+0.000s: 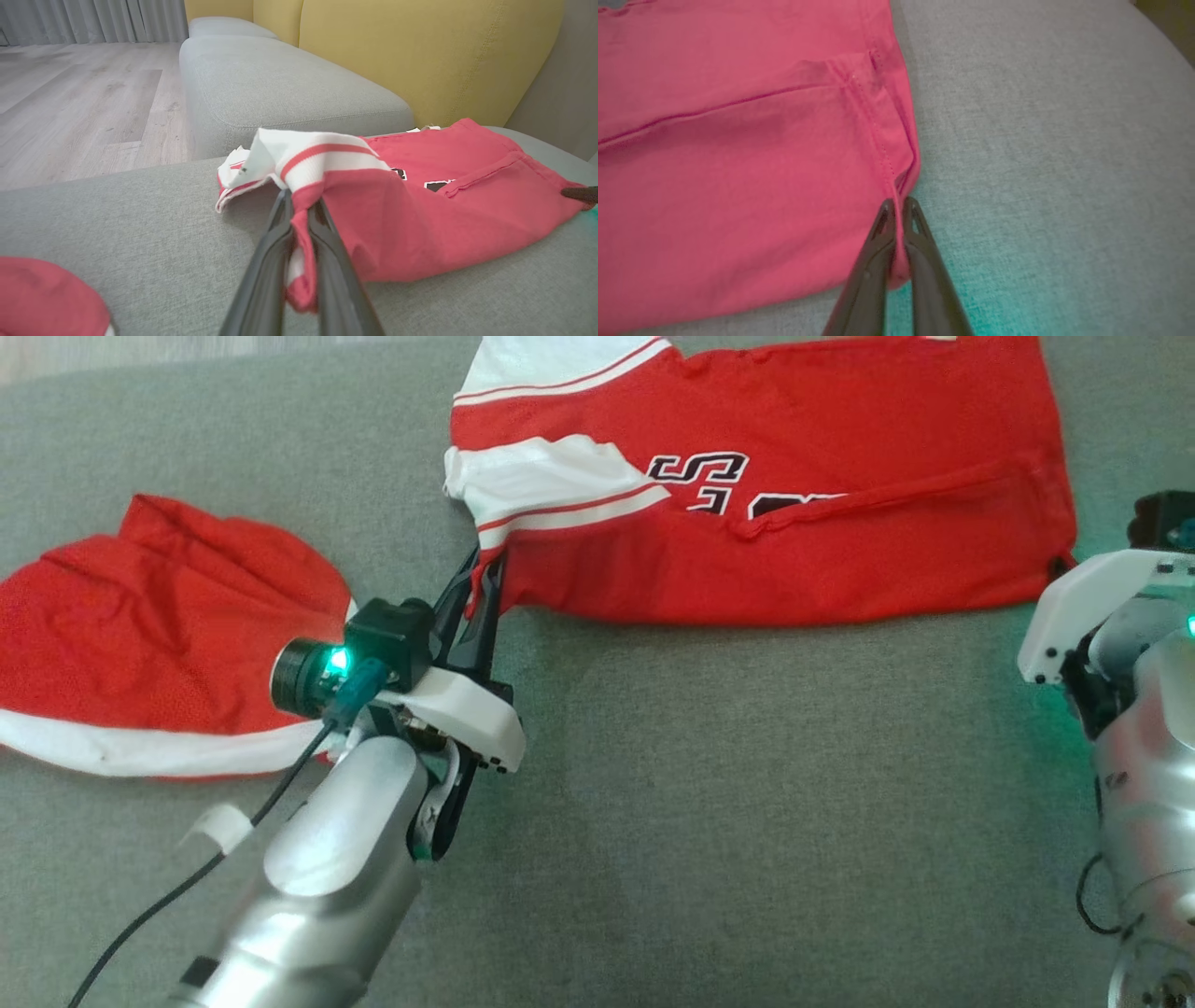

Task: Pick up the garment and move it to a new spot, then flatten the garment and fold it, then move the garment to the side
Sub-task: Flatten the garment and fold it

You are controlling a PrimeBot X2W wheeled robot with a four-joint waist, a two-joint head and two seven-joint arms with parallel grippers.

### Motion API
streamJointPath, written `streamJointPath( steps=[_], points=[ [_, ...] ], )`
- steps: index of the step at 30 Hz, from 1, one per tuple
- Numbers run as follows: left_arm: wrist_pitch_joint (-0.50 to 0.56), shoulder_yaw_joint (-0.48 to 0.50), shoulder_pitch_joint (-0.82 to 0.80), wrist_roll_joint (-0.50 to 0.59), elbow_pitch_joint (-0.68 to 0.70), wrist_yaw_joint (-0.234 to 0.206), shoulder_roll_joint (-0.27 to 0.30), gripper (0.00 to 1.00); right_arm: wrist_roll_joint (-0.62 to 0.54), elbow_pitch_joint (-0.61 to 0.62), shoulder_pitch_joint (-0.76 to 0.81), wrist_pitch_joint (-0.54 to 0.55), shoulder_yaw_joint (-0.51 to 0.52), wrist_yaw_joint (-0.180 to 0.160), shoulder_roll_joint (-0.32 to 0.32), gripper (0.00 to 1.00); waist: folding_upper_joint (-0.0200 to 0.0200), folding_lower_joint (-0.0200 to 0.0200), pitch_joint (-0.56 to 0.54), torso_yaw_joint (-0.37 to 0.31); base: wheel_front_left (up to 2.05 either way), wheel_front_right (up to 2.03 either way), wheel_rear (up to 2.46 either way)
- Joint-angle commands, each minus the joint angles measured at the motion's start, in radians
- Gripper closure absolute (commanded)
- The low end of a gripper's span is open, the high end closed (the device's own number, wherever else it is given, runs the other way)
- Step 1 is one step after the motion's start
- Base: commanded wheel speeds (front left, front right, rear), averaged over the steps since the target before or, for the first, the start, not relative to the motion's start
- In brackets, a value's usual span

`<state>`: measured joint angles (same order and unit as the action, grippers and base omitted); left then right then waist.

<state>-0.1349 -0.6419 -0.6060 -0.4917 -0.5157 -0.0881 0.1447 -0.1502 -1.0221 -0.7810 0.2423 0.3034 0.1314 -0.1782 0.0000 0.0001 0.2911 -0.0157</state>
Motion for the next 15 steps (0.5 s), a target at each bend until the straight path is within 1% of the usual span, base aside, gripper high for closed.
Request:
streamJointPath(
  steps=[1, 7, 12, 15],
  points=[
    [0.0, 0.033, -0.022, 0.001, 0.024, -0.003, 0.024, 1.0, 0.003, 0.012, -0.001, -0.011, -0.025, -0.001, -0.019, 1.0, 0.0, -0.0001, -0.011, -0.004, 0.0, 0.0, 0.0],
    [0.02, 0.031, 0.003, -0.015, -0.003, -0.003, 0.036, 1.0, 0.01, -0.015, 0.01, -0.063, -0.104, -0.001, -0.072, 1.0, 0.0, -0.0001, -0.064, -0.01, 0.0, 0.0, 0.0],
    [0.045, 0.018, 0.03, -0.02, -0.027, 0.003, 0.054, 1.0, 0.052, -0.04, 0.025, -0.057, -0.159, -0.001, -0.106, 1.0, 0.0, -0.0001, -0.125, -0.014, 0.0, 0.0, 0.0],
    [0.063, 0.006, 0.052, -0.024, -0.037, 0.005, 0.059, 1.0, 0.093, -0.058, 0.039, -0.03, -0.195, -0.001, -0.118, 1.0, 0.0, -0.0001, -0.165, -0.017, 0.0, 0.0, 0.0]
  ],
)
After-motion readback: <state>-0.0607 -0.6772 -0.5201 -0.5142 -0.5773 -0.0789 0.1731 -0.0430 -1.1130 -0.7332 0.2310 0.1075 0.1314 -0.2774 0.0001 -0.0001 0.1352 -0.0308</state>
